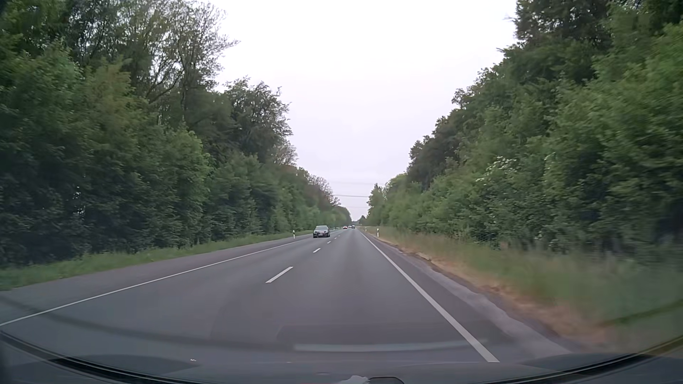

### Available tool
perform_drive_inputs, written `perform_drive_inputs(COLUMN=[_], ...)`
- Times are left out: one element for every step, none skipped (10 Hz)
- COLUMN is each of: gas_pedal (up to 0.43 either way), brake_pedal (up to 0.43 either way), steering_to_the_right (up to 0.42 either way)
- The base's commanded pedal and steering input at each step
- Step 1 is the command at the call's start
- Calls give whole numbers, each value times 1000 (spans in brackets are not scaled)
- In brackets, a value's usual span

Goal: Follow the waypoints while adhering to traffic rules and regulations

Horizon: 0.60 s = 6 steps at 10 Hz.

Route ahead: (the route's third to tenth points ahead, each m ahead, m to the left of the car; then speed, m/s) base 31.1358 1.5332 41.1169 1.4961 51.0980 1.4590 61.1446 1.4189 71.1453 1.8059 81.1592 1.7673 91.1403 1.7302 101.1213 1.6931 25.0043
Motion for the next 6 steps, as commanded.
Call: perform_drive_inputs(gas_pedal=[268,268,268,268,268,268], brake_pedal=[0,0,0,0,0,0], steering_to_the_right=[0,0,0,0,-2,-2])
